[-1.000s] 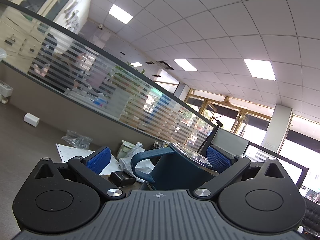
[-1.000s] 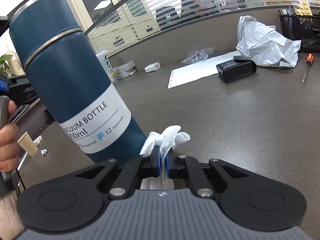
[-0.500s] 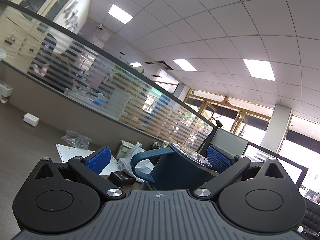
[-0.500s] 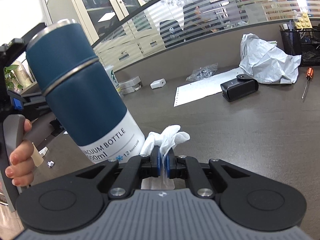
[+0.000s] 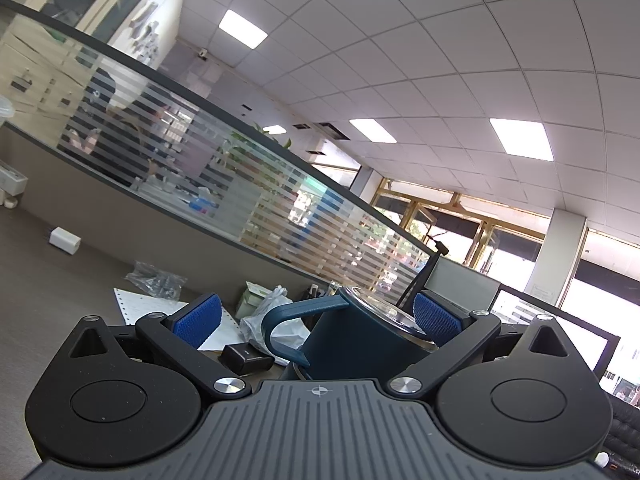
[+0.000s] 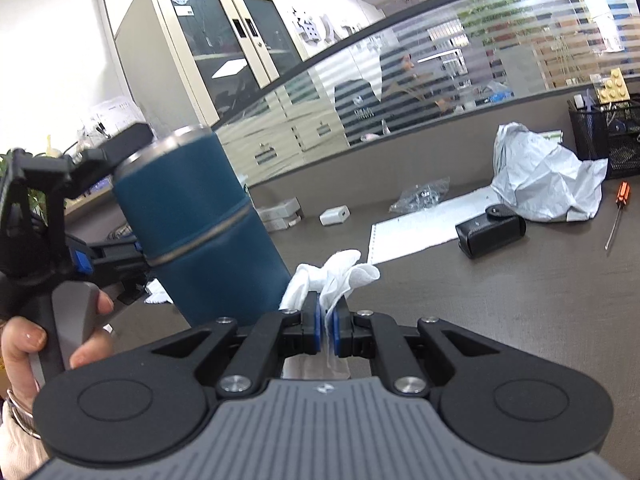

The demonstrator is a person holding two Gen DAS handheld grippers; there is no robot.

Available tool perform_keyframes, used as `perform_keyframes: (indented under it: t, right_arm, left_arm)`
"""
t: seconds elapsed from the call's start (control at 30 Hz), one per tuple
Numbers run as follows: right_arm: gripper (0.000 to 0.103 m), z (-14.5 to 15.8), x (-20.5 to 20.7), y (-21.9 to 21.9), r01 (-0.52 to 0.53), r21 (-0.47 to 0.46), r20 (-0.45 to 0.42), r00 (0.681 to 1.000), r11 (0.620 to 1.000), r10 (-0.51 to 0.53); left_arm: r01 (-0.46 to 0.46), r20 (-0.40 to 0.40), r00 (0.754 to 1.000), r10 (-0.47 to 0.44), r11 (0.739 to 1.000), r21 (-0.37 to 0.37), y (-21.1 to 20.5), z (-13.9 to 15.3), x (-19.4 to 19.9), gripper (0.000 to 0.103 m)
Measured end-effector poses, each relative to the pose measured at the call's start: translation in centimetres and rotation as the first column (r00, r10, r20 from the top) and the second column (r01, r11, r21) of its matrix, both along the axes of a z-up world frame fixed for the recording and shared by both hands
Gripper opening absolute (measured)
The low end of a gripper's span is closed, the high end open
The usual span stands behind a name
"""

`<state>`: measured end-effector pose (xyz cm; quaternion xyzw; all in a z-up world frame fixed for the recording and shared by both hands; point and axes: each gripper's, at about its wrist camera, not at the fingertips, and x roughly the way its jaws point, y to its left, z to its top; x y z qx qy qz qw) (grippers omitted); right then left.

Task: Clean container
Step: 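Tilt the thermos back with the left gripper while the right gripper's tissue wipes its body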

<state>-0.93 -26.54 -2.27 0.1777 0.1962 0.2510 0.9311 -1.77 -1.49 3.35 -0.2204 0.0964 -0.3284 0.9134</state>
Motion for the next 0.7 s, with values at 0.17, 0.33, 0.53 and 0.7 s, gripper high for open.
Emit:
perform_keyframes:
  t: [0.17, 0.33, 0.53, 0.7]
  right_arm:
    - [0.01, 1.2, -0.6, -0.5, 0.007, 0.051, 0.062, 0.998, 0.999, -0.01]
    - [0.01, 1.6, -0.9, -0.6, 0.01, 0.068, 0.113, 0.993, 0.998, -0.017]
    - [0.01, 1.0, -0.4, 0.0, 0.016, 0.006, 0.097, 0.995, 1.0, -0.017]
    - [0.01, 0.5, -0.2, 0.4, 0.02, -0.037, 0.082, 0.997, 0.999, -0.016]
  left_arm:
    - [0.002, 0.001, 1.0, -0.002, 1.0, 0.001, 0.0, 0.0, 0.0, 0.103]
    - [0.004, 0.001, 1.0, -0.004, 1.0, 0.001, 0.1, 0.1, 0.0, 0.103]
    - [0.005, 0.001, 1.0, -0.005, 1.0, -0.001, 0.1, 0.1, 0.0, 0.103]
    - [0.005, 0.001, 1.0, -0.005, 1.0, -0.002, 0.1, 0.0, -0.1, 0.103]
